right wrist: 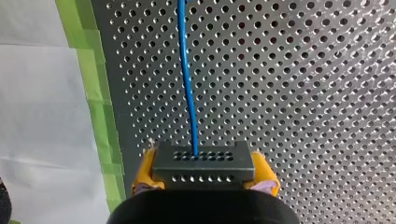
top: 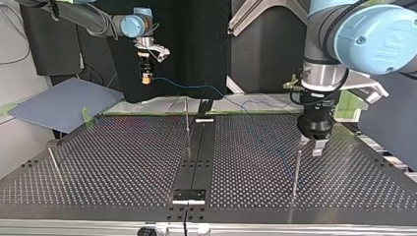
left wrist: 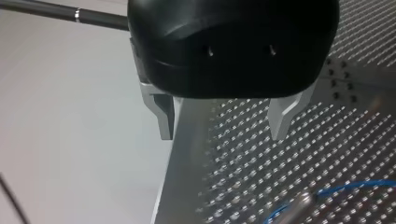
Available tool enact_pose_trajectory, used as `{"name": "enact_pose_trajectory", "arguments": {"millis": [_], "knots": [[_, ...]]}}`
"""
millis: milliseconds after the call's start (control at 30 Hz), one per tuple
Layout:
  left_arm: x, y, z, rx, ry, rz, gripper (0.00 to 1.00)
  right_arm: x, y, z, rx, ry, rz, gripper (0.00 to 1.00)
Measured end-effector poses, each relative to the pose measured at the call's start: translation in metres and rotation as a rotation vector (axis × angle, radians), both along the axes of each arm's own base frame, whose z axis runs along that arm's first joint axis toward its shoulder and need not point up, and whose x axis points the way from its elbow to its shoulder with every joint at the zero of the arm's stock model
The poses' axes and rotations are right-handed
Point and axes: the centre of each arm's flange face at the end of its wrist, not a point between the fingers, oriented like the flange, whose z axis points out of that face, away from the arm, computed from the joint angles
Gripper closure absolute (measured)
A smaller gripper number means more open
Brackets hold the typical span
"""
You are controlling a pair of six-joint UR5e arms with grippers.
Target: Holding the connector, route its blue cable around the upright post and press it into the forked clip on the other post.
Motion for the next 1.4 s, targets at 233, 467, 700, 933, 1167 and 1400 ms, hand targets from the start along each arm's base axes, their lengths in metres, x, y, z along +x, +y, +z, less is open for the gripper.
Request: {"name": "enact_pose_trajectory", "arguments": {"millis": [233, 467, 700, 933, 1167, 1400], "knots": [[0.004, -0.007, -0.015, 0.003, 0.084, -0.054, 0.01, 0.001, -0.001, 0.000, 0.002, 0.003, 0.001, 0.98], [0.015, -0.010, -0.029, -0.013, 0.117, -0.063, 0.01, 0.002, 0.000, 0.000, 0.000, 0.002, 0.002, 0.98], [0.022, -0.008, -0.028, -0.036, 0.080, -0.053, 0.01, 0.002, 0.000, 0.000, 0.001, 0.002, 0.002, 0.98], [0.024, -0.005, -0.028, -0.038, 0.077, -0.047, 0.01, 0.002, -0.001, 0.000, -0.001, 0.001, 0.003, 0.98], [0.023, -0.003, -0.029, -0.048, 0.082, -0.021, 0.01, 0.002, 0.000, 0.000, 0.000, 0.003, 0.003, 0.98], [0.022, 0.003, -0.029, -0.054, 0.084, 0.036, 0.01, 0.002, 0.000, 0.000, 0.002, 0.005, 0.003, 0.98]]}}
